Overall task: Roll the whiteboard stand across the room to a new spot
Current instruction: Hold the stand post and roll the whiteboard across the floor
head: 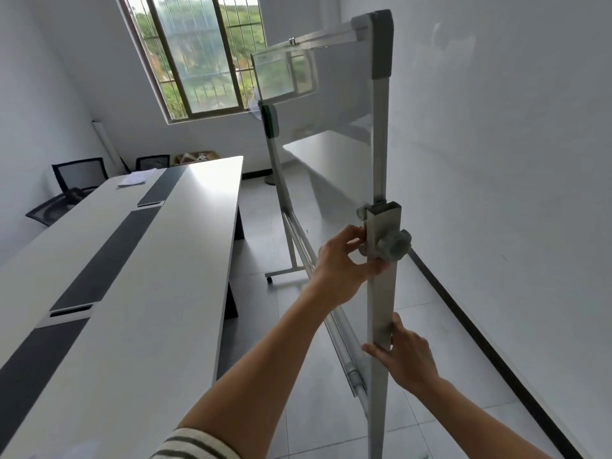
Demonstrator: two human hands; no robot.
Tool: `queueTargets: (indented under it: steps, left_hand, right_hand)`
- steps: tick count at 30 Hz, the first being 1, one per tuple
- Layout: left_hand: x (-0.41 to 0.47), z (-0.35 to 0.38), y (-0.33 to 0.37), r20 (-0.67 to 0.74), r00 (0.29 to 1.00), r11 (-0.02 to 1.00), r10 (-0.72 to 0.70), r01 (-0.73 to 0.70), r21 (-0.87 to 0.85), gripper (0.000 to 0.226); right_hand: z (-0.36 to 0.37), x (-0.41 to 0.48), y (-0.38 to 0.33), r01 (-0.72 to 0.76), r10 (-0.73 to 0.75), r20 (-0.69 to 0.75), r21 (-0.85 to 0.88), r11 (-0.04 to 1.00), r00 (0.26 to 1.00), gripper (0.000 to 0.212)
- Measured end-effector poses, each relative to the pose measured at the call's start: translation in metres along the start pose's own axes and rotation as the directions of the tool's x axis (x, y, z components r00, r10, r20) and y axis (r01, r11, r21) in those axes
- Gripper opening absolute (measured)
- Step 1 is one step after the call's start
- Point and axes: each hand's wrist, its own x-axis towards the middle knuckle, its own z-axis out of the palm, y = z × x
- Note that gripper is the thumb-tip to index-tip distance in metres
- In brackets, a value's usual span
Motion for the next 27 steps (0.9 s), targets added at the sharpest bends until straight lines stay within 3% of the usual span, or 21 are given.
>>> queueTargets:
  steps: [12,27]
  left_hand:
    - [0.185,-0.093,-0.092,-0.026,0.998,0.994,-0.051,0.049,-0.094,0.041]
    - [0.445,-0.171,-0.196,-0.051,0.997,0.997,-0.058,0.054,-0.063,0.043]
  right_hand:
    - [0.063,0.223,-0.043,0.052,-0.052,-0.017,-0.028,0.998,0.998,0.072]
    - [0.098,0.511,-0.082,0.057,-0.056,0.015,-0.021,0.998,0.998,0.075]
